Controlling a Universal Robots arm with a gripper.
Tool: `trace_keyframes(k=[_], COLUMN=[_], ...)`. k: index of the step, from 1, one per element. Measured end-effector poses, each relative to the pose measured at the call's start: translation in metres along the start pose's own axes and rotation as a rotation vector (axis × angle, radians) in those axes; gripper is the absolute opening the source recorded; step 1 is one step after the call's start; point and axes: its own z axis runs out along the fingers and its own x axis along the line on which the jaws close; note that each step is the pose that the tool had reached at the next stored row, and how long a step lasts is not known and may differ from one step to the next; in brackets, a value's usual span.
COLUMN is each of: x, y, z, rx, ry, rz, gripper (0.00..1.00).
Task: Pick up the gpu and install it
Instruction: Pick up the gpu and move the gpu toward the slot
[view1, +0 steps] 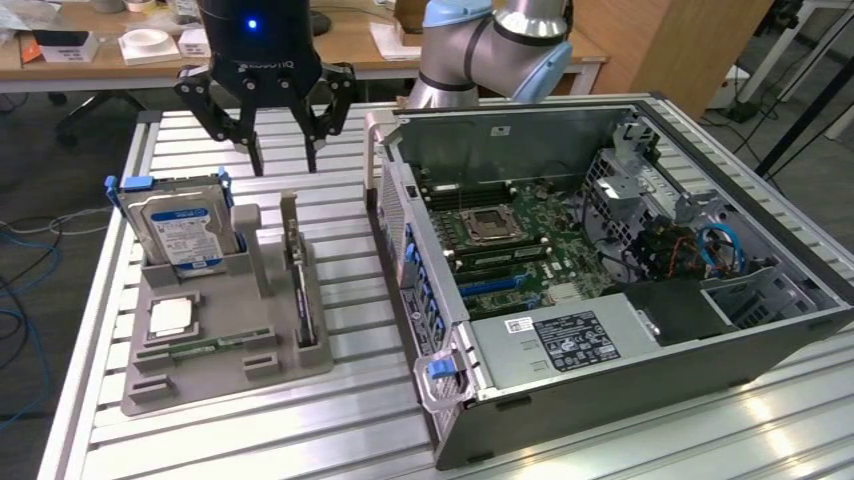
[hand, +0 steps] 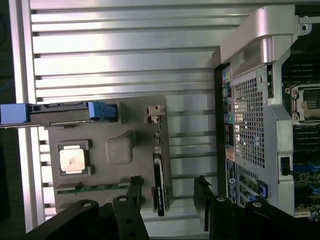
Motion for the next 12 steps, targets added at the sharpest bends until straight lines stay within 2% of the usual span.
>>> trace_keyframes(k=[12], x=[-0.0005], y=[-0.0091], z=[0.0021], rx=[-0.0001], ry=[-0.0001], rz=[0.000], gripper=[0.55])
